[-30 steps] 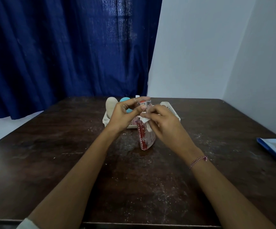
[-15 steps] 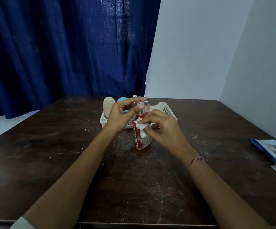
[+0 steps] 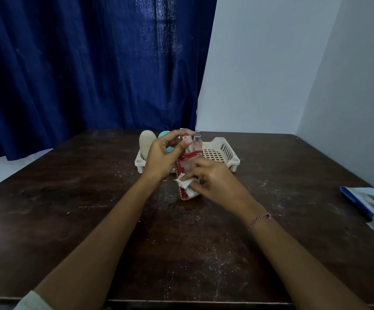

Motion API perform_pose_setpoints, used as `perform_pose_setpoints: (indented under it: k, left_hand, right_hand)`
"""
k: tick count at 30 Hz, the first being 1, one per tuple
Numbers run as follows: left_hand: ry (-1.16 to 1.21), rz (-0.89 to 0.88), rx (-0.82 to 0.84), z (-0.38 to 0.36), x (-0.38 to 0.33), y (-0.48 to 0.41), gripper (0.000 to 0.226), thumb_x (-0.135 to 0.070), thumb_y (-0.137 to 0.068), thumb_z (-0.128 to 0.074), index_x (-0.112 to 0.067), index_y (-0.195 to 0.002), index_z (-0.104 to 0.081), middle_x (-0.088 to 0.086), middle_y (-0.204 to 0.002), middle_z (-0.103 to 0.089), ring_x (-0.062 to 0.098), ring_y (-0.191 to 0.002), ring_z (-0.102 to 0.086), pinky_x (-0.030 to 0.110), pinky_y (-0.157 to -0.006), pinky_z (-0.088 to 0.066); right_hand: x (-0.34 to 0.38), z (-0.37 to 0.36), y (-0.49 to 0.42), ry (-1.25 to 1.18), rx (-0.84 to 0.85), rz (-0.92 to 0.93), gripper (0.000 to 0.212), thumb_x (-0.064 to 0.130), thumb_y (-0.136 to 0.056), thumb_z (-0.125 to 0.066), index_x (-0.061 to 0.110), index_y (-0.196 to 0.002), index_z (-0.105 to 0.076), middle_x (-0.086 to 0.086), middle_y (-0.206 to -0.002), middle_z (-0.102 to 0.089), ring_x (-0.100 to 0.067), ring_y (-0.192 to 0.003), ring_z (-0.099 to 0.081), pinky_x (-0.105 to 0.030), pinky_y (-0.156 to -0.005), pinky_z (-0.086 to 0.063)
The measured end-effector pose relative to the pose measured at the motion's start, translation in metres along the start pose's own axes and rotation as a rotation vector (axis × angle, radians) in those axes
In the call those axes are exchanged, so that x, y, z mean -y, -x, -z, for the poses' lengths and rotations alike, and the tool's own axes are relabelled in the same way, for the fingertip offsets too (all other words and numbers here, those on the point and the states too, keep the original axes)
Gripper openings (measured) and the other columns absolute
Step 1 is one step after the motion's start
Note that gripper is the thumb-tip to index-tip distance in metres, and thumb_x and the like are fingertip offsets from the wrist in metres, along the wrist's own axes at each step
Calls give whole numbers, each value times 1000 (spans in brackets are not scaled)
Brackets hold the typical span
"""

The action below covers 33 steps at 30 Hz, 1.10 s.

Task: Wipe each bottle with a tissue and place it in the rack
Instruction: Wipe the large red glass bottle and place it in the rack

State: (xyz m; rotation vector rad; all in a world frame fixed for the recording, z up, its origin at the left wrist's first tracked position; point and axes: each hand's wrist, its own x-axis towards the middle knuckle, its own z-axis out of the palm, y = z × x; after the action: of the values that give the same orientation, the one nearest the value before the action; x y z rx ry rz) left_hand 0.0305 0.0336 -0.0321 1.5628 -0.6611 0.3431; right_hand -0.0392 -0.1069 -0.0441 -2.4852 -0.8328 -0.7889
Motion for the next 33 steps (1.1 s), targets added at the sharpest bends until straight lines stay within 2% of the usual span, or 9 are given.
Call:
perform_pose_setpoints:
  k: [3,5,9,11,14,18,24,29,33]
  left_hand:
    - [-10,-20,-13,-4,0,1,20,-19,-90,-60,-21,-109,-65,-12,-109,-64,11,-106,-62,17,-78,-53]
    - [-13,-46,-7,-5,-3,3,20,-18,-90,-59,-19,-109,-66,-15,-106,-64,6,-104,-62,15,-77,-52]
    - [45,-55,5,-6,-7,4,20,-10,-91,-56,-15,-110,-64,-14,-105,-63,-9,-99,-60,8,-74,-48]
    - [68,-52,8,-6,-7,4,21,-8,-92,-56,-13,-111,-63,-13,-106,-63,-9,-99,-60,8,-73,-48]
    - [63,-63,23,-5,-6,4,21,-8,-92,-55,-11,-111,-64,-12,-104,-64,-5,-97,-62,10,-75,-48]
    - [72,-50,17,-4,-5,3,20,-9,-92,-56,-14,-110,-65,-15,-101,-66,0,-97,-64,13,-77,-49]
    - [48,-62,19,-7,-5,3,22,-11,-91,-57,-16,-111,-65,-13,-99,-67,-2,-96,-63,13,-78,-49]
    - [45,-63,22,-6,-4,3,23,-12,-91,-58,-17,-111,-65,-10,-99,-68,2,-97,-63,16,-82,-50]
    - [57,-71,23,-7,-8,4,24,-9,-91,-57,-17,-113,-63,-12,-102,-66,-4,-98,-62,12,-80,-48]
  right_hand:
    - [2,1,-2,41,-144,-12,22,5,-76,-72,8,-97,-70,-4,-95,-63,-10,-88,-58,-12,-82,-42]
    - [2,1,-2,20,-213,-29,22,4,-76,-72,8,-98,-70,-4,-93,-61,-9,-87,-56,-11,-81,-41]
    - [6,-5,-1,-23,-5,20,22,5,-78,-70,8,-100,-70,-4,-99,-60,-11,-94,-56,-21,-82,-47]
    - [7,-8,-1,-20,13,24,21,6,-78,-69,7,-100,-71,-5,-98,-60,-10,-93,-55,-21,-81,-47]
    - [4,-6,-3,-50,-165,-62,20,6,-78,-70,9,-98,-71,-3,-94,-60,-1,-88,-52,-15,-78,-45]
    - [0,-1,-3,-65,-366,-166,17,7,-81,-68,7,-98,-70,-2,-96,-61,-4,-88,-55,-24,-78,-54]
    - [11,-8,-3,-2,-288,-69,22,4,-80,-68,6,-102,-68,-3,-94,-58,-7,-89,-54,-15,-79,-48]
    - [0,-4,-4,-4,-398,-168,20,4,-83,-64,4,-103,-66,-2,-100,-57,-4,-95,-51,-27,-82,-53]
    - [-2,-3,-4,-10,-370,-153,20,3,-82,-64,5,-102,-65,-2,-101,-56,-3,-96,-49,-23,-83,-51]
